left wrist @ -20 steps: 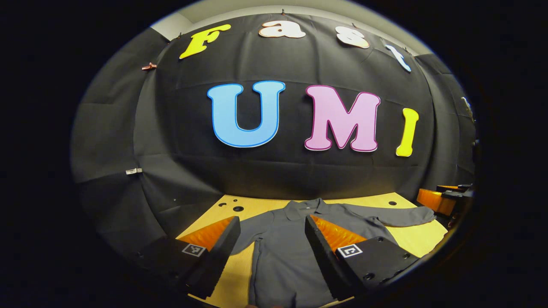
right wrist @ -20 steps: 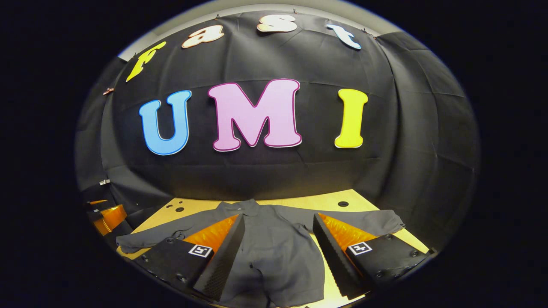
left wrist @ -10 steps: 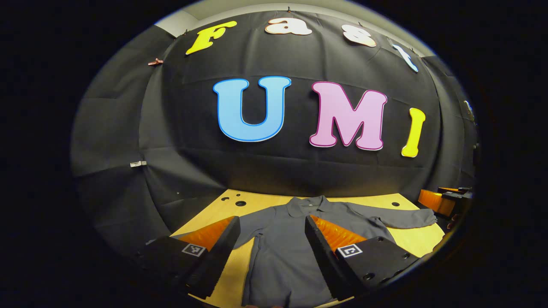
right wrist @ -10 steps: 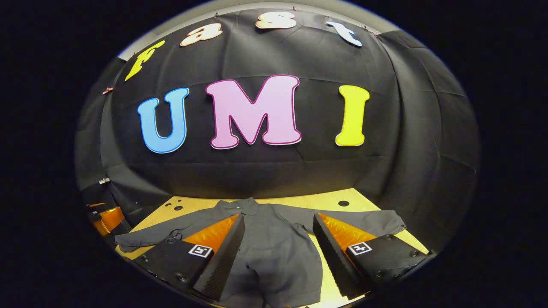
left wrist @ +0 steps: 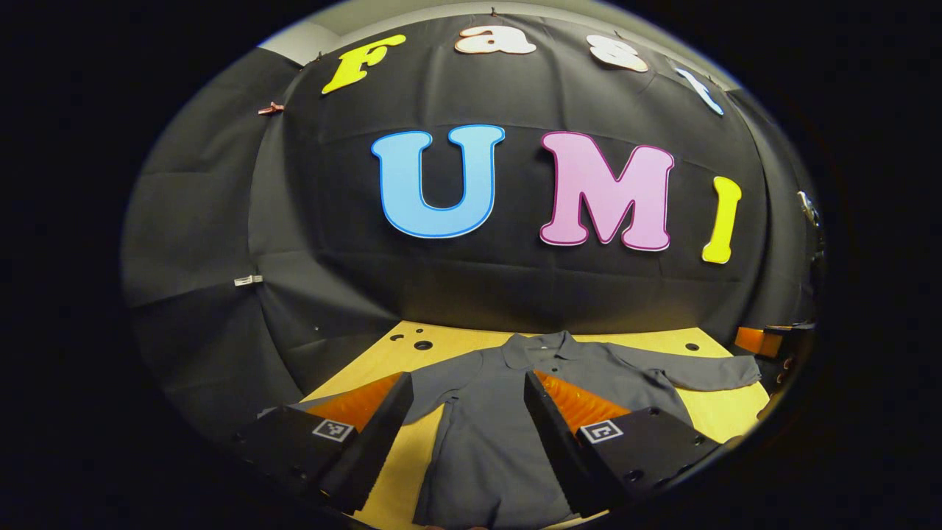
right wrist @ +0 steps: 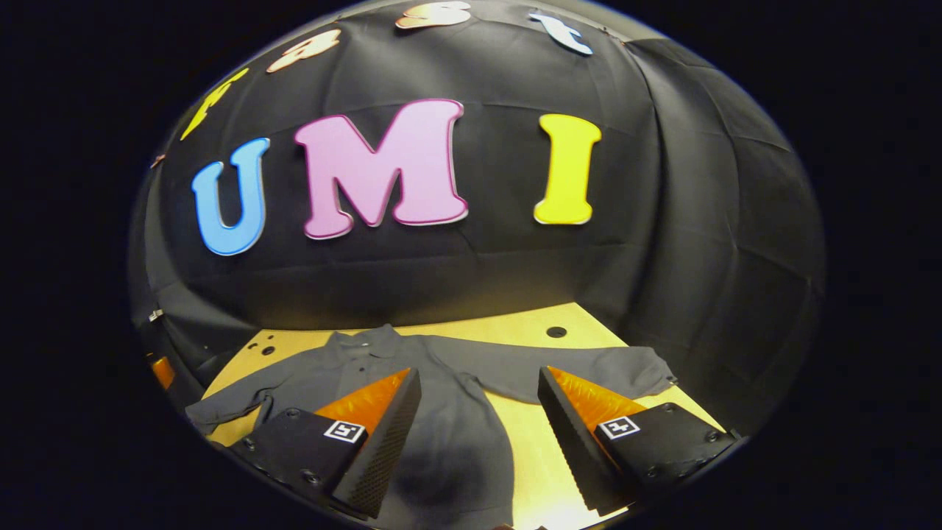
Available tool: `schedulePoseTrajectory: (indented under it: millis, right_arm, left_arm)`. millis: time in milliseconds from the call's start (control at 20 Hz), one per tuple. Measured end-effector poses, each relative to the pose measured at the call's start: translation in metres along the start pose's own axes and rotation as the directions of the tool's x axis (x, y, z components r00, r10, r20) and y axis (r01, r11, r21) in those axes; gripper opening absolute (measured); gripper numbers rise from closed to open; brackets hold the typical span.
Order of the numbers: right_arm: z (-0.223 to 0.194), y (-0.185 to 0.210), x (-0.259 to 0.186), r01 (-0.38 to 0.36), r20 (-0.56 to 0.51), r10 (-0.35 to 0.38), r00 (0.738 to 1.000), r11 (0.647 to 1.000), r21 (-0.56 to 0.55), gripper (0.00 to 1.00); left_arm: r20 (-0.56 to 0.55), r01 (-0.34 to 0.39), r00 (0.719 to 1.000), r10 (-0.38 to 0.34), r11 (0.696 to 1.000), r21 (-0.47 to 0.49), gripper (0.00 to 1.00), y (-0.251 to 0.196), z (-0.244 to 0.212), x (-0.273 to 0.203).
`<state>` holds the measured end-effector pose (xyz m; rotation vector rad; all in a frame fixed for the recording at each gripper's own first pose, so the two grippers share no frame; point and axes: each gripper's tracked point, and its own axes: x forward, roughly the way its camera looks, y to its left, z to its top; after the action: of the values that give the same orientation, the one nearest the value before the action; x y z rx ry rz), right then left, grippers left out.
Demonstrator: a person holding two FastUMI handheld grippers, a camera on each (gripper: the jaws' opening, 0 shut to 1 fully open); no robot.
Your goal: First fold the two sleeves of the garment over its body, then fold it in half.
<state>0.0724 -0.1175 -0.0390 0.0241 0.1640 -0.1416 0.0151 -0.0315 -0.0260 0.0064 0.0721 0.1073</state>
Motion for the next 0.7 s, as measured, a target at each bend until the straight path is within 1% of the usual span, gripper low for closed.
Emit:
schedulePoseTrajectory:
  millis: [100,200,350,500,600,700]
  right_arm:
    - [-0.003,-0.030,0.014,0.052,-0.016,-0.052,0.999,0.999,0.008,0.99]
    - [-0.010,-0.058,0.031,0.093,-0.047,-0.091,0.995,0.995,0.041,0.98]
    - [-0.024,-0.102,0.056,0.167,-0.109,-0.157,0.982,0.982,0.088,0.99]
    - [-0.039,-0.147,0.084,0.258,-0.159,-0.240,0.957,0.961,0.100,0.99]
    - [-0.047,-0.172,0.102,0.297,-0.193,-0.274,0.942,0.949,0.102,0.99]
    - [-0.061,-0.195,0.119,0.341,-0.241,-0.310,0.920,0.935,0.098,0.98]
  left_arm:
    - [-0.017,-0.012,1.000,0.012,1.000,-0.001,0.96,-0.002,-0.005,0.001]
    - [-0.034,-0.026,0.999,0.026,1.000,-0.005,0.96,-0.007,-0.009,0.002]
    - [-0.052,-0.046,0.998,0.046,0.999,-0.008,0.96,-0.013,-0.017,0.006]
    - [-0.073,-0.053,0.996,0.052,0.999,-0.001,0.96,-0.020,-0.023,0.010]
    - [-0.086,-0.046,0.995,0.048,0.999,0.024,0.96,-0.026,-0.027,0.015]
    - [-0.100,-0.040,0.994,0.045,0.998,0.053,0.96,-0.031,-0.031,0.021]
